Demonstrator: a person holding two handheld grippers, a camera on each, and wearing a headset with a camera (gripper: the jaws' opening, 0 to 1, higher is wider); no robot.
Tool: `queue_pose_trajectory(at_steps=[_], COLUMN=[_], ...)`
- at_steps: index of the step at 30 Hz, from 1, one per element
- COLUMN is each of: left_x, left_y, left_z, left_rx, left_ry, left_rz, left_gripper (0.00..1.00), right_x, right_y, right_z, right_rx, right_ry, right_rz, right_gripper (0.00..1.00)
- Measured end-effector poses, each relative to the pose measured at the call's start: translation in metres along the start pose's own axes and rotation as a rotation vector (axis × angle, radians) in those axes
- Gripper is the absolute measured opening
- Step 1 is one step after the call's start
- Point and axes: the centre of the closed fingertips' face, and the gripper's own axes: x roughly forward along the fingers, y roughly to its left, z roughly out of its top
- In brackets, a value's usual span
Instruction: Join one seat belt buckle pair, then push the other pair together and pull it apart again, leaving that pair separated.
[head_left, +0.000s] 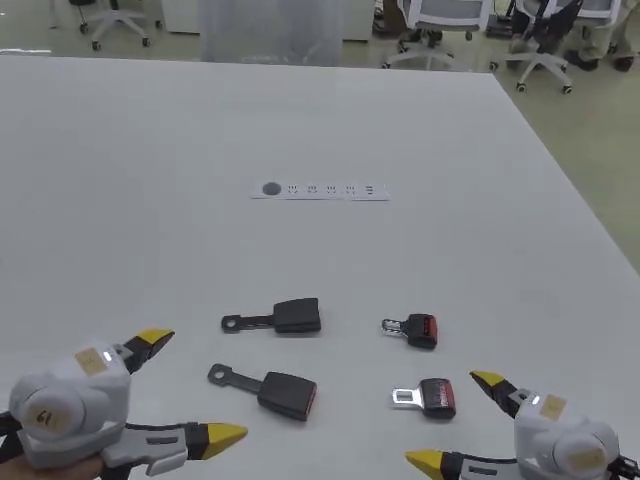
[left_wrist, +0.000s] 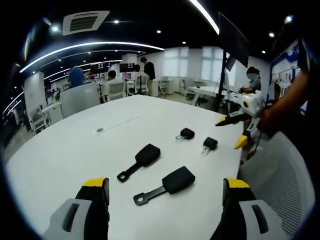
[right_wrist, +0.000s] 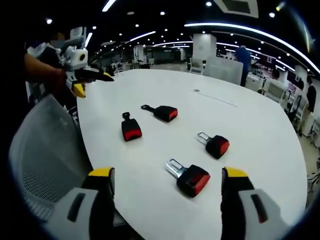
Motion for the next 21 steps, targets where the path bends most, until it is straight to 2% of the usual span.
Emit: queue_pose_trajectory(at_steps=[6, 10, 21], left_x=[0.012, 0.02, 0.044], left_y=[-0.004, -0.003, -0.01], left_z=[-0.003, -0.004, -0.014], left_rx=[0.048, 0.075, 0.154], left_ry=[0.039, 0.052, 0.129], left_rz=[-0.043, -0.062, -0.168], left_gripper=[0.93, 0.94, 0.89], right_x=[0.002, 0.005, 0.012], right_y=[-0.007, -0.008, -0.024], right_z=[-0.005, -0.011, -0.019], right_rx=[-0.003, -0.01, -0.006], right_ry=[0.017, 0.047, 0.082], right_rz=[0.016, 0.055, 0.12], right_gripper=[0.89, 0.88, 0.84])
